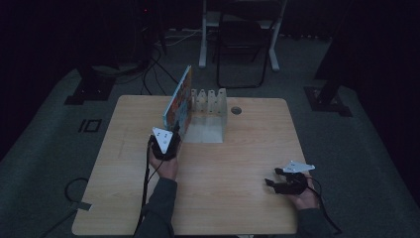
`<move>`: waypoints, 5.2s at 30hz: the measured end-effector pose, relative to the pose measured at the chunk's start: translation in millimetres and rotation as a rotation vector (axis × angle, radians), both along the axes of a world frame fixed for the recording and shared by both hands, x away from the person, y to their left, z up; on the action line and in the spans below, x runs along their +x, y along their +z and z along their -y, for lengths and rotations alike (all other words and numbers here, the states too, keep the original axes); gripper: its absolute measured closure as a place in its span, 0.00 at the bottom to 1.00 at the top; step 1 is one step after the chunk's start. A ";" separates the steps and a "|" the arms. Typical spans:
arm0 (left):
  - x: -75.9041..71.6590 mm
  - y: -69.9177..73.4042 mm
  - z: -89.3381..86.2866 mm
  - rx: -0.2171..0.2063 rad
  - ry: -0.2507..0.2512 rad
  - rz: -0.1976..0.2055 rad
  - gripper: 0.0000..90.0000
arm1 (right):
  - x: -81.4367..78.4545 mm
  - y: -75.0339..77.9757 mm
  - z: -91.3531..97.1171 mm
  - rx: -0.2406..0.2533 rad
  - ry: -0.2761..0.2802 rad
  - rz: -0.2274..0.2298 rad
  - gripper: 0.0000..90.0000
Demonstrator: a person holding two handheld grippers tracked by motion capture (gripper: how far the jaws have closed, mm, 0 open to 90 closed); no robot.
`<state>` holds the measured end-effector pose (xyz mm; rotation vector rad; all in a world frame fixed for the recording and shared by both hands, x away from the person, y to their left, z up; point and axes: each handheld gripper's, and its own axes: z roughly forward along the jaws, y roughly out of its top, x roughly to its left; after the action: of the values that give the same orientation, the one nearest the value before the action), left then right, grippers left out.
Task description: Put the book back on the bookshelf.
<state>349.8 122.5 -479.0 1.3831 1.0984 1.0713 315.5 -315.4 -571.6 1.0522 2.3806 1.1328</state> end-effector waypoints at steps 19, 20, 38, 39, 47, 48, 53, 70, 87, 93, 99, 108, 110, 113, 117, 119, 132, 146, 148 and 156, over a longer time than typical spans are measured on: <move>-2.5 -6.0 0.6 0.006 0.013 0.004 0.90 | 0.0 0.0 0.1 0.001 0.000 -0.001 0.36; -2.7 -6.3 0.2 0.007 0.012 0.003 0.90 | 0.0 0.0 0.1 0.001 0.001 -0.001 0.36; -8.9 -12.4 -3.8 -0.006 0.007 0.015 0.90 | 0.0 -0.1 -0.1 -0.001 0.001 0.001 0.35; -8.9 -12.4 -3.5 -0.009 0.009 0.016 0.90 | 0.0 -0.1 -0.1 -0.001 0.001 0.001 0.35; -6.4 -9.3 -4.5 -0.052 0.024 0.013 0.91 | 0.1 0.0 0.1 0.001 0.002 0.000 0.35; -6.5 -9.0 -4.2 -0.054 0.024 0.016 0.91 | 0.0 0.0 0.0 0.001 0.001 -0.001 0.35; -5.4 -6.9 -3.8 -0.049 0.021 0.025 0.90 | 0.0 -0.1 0.0 0.000 0.003 0.000 0.35; -3.3 -13.4 -1.4 -0.027 0.012 0.023 0.90 | 0.0 0.0 0.1 0.001 0.005 -0.001 0.35; -8.5 -20.0 -2.7 -0.025 0.002 0.024 0.90 | 0.0 0.0 0.2 0.002 0.004 -0.003 0.35; -9.8 -22.0 -3.7 -0.032 0.001 0.022 0.90 | 0.0 0.0 0.2 0.003 0.004 -0.003 0.35; -10.9 -23.9 -6.3 -0.044 0.004 0.018 0.90 | 0.2 0.0 0.5 0.005 0.006 -0.002 0.35; -11.4 -27.2 -8.9 -0.055 0.004 0.013 0.90 | 0.1 0.0 0.4 0.005 0.005 -0.003 0.35; -11.5 -27.2 -8.9 -0.055 0.004 0.013 0.90 | 0.1 0.0 0.3 0.005 0.005 -0.003 0.35; -11.6 -27.6 -8.6 -0.052 0.003 0.016 0.90 | 0.1 0.0 0.3 0.005 0.006 -0.003 0.35; -11.7 -28.2 -9.4 -0.052 0.001 0.019 0.90 | 0.0 0.0 0.2 0.004 0.006 -0.003 0.35; -11.8 -28.3 -10.0 -0.048 0.003 0.020 0.90 | 0.0 0.0 0.2 0.003 0.007 -0.002 0.35; -11.9 -30.7 -13.9 -0.027 0.008 0.026 0.85 | -0.2 0.0 -0.1 0.001 0.007 0.000 0.35; -13.7 -33.0 -16.5 -0.025 -0.023 0.026 0.68 | -0.2 -0.1 -0.2 0.000 0.008 0.001 0.35; -13.7 -33.4 -17.0 -0.022 -0.045 0.021 0.63 | -0.2 -0.1 -0.2 0.000 0.008 0.001 0.35; -16.0 -32.4 -19.6 -0.013 -0.079 0.011 0.53 | -0.2 -0.1 -0.2 0.000 0.008 0.001 0.35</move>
<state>333.7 142.1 -511.3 1.3972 1.0329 1.0119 315.3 -315.3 -571.7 1.0434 2.3862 1.1359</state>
